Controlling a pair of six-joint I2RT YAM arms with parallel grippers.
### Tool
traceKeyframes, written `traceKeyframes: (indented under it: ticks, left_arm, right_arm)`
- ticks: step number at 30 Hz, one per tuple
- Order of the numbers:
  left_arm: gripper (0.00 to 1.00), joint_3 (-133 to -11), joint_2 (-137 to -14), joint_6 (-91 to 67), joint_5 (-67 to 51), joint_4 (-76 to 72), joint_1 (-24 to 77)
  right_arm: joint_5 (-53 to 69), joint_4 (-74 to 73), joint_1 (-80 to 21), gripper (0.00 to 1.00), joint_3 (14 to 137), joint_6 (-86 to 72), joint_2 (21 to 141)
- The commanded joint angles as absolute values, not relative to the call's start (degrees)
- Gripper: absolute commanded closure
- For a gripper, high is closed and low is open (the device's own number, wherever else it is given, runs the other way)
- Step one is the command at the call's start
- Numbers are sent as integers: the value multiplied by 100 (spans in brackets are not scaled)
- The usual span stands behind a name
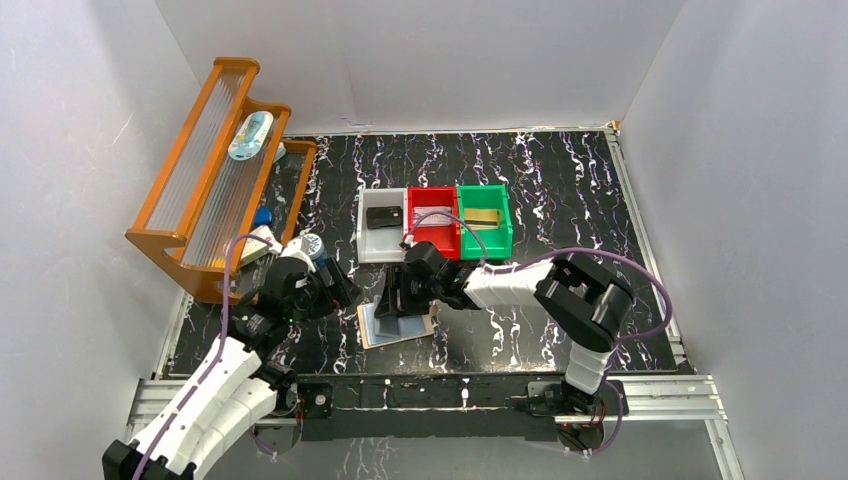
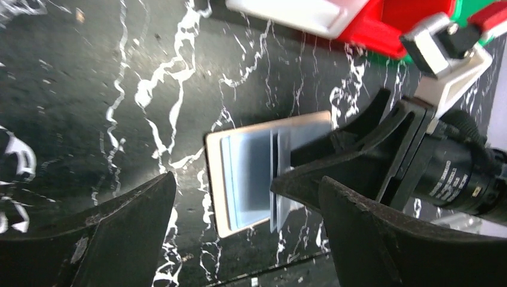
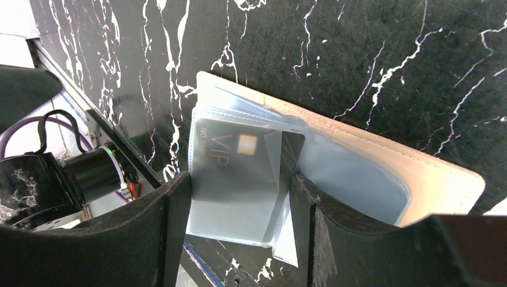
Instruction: Take the credit cards out of the card holder
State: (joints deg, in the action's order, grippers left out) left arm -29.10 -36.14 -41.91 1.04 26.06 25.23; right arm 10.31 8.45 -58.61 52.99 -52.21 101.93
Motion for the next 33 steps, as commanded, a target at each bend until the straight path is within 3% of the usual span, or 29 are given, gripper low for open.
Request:
traceKeyframes:
  ticks: [1,11,15,20,33]
  left_arm:
    - [13,-2750,-3793,-4367,-945,2105,2505]
    - [17,-2667,-4021,-4445,-1195,2092,2505]
    - [31,-2554,-4168,-4487,-1604,1869,2505]
    - [42,-2416,-4533,-4439,-2384,1431,2505]
    - [52,-2152,-5422,-4429,-3415,560,2520]
  right_arm:
    - [1210,1004,-5854,37,5154,-5309,10256]
    - [1315,1100,-5793,37,5024,-5447,10272]
    - [1395,1219,-5758,37,4956,-5512,10257]
    - [1526,1326,-5722,37,4931,-5580,10324]
    - [1607,1398,-5695,36,4922,-5634,10396]
